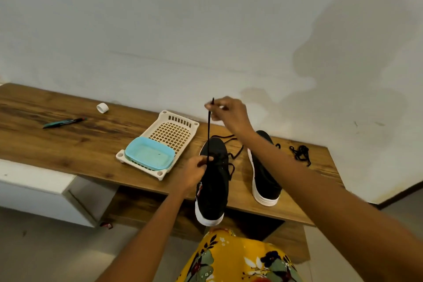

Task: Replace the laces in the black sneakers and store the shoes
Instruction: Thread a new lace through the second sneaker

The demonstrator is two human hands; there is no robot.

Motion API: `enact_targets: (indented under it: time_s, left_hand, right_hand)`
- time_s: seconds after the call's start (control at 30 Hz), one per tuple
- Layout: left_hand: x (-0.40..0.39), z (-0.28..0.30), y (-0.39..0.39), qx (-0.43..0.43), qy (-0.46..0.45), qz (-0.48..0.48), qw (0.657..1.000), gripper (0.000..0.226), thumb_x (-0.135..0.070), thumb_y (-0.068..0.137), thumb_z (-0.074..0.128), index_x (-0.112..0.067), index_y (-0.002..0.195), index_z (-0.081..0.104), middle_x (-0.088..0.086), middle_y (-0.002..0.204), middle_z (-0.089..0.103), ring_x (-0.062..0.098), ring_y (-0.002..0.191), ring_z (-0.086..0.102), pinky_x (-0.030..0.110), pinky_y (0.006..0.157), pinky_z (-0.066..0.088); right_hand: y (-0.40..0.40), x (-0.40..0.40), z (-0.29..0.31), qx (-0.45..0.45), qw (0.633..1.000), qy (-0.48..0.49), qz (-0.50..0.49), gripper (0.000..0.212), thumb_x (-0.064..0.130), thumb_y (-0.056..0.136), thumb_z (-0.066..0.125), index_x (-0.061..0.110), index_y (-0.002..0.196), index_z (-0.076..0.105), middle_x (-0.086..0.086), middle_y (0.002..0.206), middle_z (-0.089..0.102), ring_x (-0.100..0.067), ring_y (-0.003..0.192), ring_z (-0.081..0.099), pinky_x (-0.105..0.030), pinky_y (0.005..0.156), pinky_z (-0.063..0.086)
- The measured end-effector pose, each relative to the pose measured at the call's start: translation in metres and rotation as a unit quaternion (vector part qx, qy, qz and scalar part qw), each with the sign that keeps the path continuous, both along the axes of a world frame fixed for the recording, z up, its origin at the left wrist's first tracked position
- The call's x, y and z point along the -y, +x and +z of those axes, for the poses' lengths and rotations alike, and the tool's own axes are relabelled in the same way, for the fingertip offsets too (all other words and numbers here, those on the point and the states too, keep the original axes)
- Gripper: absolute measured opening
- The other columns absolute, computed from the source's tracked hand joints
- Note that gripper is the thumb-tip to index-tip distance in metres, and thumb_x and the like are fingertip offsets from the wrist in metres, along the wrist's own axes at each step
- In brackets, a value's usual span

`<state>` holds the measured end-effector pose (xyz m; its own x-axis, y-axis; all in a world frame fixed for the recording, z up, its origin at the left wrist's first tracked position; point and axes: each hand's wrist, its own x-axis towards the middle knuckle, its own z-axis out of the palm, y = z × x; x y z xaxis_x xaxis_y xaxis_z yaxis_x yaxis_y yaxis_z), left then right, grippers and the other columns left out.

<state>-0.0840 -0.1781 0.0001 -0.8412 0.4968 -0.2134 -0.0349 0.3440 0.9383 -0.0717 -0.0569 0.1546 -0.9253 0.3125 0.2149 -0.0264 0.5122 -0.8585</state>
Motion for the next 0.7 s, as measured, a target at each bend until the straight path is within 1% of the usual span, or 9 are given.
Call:
enact_targets:
  time_s: [0.07, 0.13, 0.23, 0.33, 0.43, 0.5, 0.57, 0.63, 0.7]
  left_hand:
    - [0.001, -0.002, 0.000, -0.015, -0.012, 0.007, 1.000, 0.024, -0.011, 0.093, 0.052, -0.027, 0.104, 0.066, -0.003, 0.110, 0.065, 0.012, 0.109, 0.057, 0.033, 0.097, 0.047]
    - [0.002, -0.002, 0.001, -0.022, -0.024, 0.003, 0.999, 0.016, -0.022, 0.091, 0.059, -0.027, 0.104, 0.067, -0.007, 0.103, 0.066, 0.010, 0.104, 0.059, 0.036, 0.096, 0.048]
    - [0.001, 0.003, 0.001, -0.057, -0.053, 0.048, 0.996, 0.021, -0.027, 0.090, 0.061, -0.017, 0.107, 0.067, -0.003, 0.097, 0.067, 0.012, 0.094, 0.061, 0.030, 0.087, 0.049]
    - [-0.005, 0.025, 0.000, -0.120, -0.050, 0.129, 0.983, 0.014, -0.021, 0.091, 0.059, -0.011, 0.097, 0.067, 0.002, 0.085, 0.065, 0.013, 0.079, 0.060, 0.025, 0.074, 0.044]
    - [-0.009, 0.053, -0.001, -0.166, -0.019, 0.187, 0.968, 0.016, -0.018, 0.091, 0.060, -0.003, 0.092, 0.067, 0.002, 0.081, 0.059, 0.014, 0.076, 0.054, 0.025, 0.073, 0.041]
    - [-0.009, 0.062, -0.005, -0.132, 0.022, 0.223, 0.966, 0.018, -0.019, 0.091, 0.060, -0.003, 0.095, 0.066, 0.002, 0.085, 0.058, 0.018, 0.081, 0.054, 0.027, 0.077, 0.044]
    - [-0.008, 0.058, -0.013, -0.055, 0.062, 0.251, 0.964, 0.015, -0.019, 0.092, 0.058, -0.006, 0.098, 0.063, 0.005, 0.094, 0.061, 0.024, 0.090, 0.060, 0.038, 0.086, 0.051]
    - [-0.005, 0.049, -0.017, 0.064, 0.111, 0.278, 0.952, 0.009, -0.015, 0.093, 0.055, -0.012, 0.101, 0.058, 0.011, 0.110, 0.062, 0.029, 0.102, 0.060, 0.047, 0.092, 0.051]
    - [-0.004, 0.039, -0.019, 0.144, 0.152, 0.314, 0.926, 0.018, -0.008, 0.094, 0.049, -0.013, 0.111, 0.050, 0.015, 0.123, 0.057, 0.031, 0.109, 0.057, 0.046, 0.094, 0.050]
  right_hand:
    - [-0.006, -0.003, 0.033, -0.066, 0.993, -0.099, -0.018, 0.024, 0.019, 0.085, 0.069, 0.004, 0.104, 0.071, -0.009, 0.091, 0.071, -0.011, 0.066, 0.067, -0.025, 0.074, 0.058]
    - [-0.010, -0.006, 0.065, -0.142, 0.973, -0.181, -0.032, 0.020, 0.014, 0.086, 0.068, 0.001, 0.100, 0.071, -0.007, 0.080, 0.068, -0.009, 0.060, 0.064, -0.026, 0.072, 0.058]
    - [-0.016, -0.016, 0.092, -0.200, 0.945, -0.255, -0.043, 0.014, 0.011, 0.088, 0.065, 0.000, 0.095, 0.070, -0.005, 0.077, 0.065, -0.010, 0.060, 0.062, -0.025, 0.071, 0.057]
    - [-0.011, -0.025, 0.075, -0.169, 0.950, -0.252, -0.065, 0.017, 0.014, 0.089, 0.064, -0.002, 0.093, 0.069, -0.007, 0.076, 0.065, -0.012, 0.064, 0.062, -0.026, 0.074, 0.057]
    - [0.000, -0.031, 0.028, -0.081, 0.974, -0.183, -0.109, 0.016, 0.019, 0.089, 0.066, 0.004, 0.091, 0.070, -0.007, 0.080, 0.068, -0.018, 0.073, 0.068, -0.031, 0.079, 0.058]
    - [0.010, -0.027, 0.003, -0.030, 0.977, -0.176, -0.118, 0.018, 0.021, 0.088, 0.066, 0.005, 0.096, 0.070, -0.007, 0.083, 0.068, -0.018, 0.076, 0.067, -0.033, 0.083, 0.056]
    - [0.021, -0.018, -0.017, 0.015, 0.980, -0.158, -0.121, 0.019, 0.024, 0.089, 0.065, 0.008, 0.099, 0.071, -0.002, 0.082, 0.067, -0.013, 0.073, 0.062, -0.028, 0.081, 0.053]
    - [0.030, -0.002, -0.036, 0.049, 0.981, -0.157, -0.106, 0.011, 0.023, 0.090, 0.063, 0.015, 0.087, 0.069, 0.004, 0.071, 0.064, -0.009, 0.063, 0.056, -0.023, 0.068, 0.048]
    - [0.034, 0.018, -0.057, 0.085, 0.977, -0.182, -0.078, 0.015, 0.018, 0.091, 0.062, 0.019, 0.077, 0.065, 0.003, 0.068, 0.063, -0.011, 0.061, 0.057, -0.019, 0.061, 0.047]
